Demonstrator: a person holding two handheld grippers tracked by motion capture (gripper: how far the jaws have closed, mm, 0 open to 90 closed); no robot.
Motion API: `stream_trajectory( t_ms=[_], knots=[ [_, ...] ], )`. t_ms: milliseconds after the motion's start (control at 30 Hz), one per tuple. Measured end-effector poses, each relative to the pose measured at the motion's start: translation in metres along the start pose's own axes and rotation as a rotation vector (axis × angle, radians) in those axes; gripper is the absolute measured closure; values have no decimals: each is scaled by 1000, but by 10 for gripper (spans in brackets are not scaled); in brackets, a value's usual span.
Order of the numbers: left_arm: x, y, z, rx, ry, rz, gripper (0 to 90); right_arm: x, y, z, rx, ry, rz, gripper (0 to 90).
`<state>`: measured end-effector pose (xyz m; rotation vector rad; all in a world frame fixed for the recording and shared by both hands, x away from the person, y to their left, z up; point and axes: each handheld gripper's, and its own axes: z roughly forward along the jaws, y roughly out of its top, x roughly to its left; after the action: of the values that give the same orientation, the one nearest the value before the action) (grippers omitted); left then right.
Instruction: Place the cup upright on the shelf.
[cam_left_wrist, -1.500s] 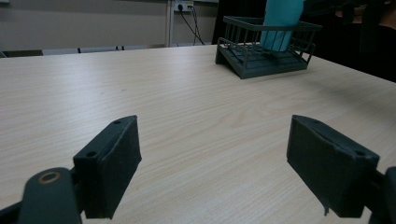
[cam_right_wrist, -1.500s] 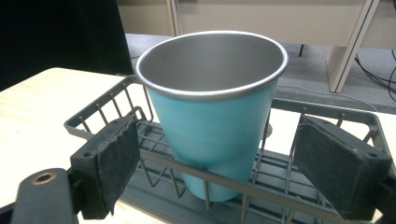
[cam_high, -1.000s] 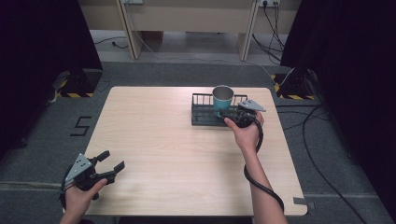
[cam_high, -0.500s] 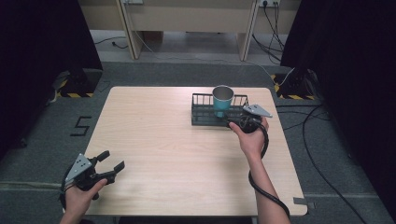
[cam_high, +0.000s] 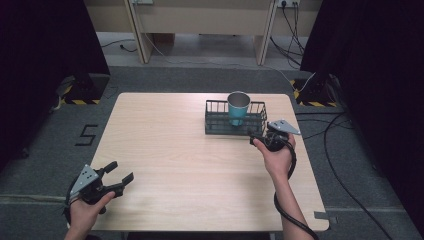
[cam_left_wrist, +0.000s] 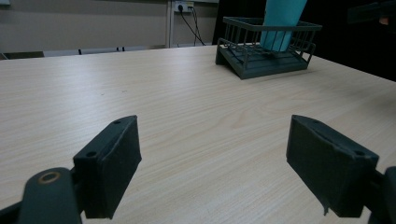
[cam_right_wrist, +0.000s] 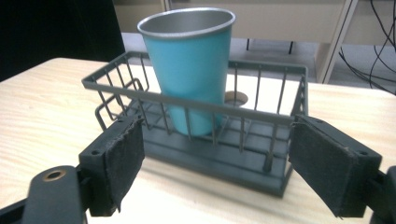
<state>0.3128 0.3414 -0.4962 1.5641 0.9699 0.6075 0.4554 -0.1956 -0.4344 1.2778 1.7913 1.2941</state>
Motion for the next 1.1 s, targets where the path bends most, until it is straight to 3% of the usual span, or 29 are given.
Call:
stream_trajectory(
  t_ms=[1100],
  knots=[
    [-1,1,0,-1,3,11,171,-28,-45,-59,27,-72,33,215]
  ],
)
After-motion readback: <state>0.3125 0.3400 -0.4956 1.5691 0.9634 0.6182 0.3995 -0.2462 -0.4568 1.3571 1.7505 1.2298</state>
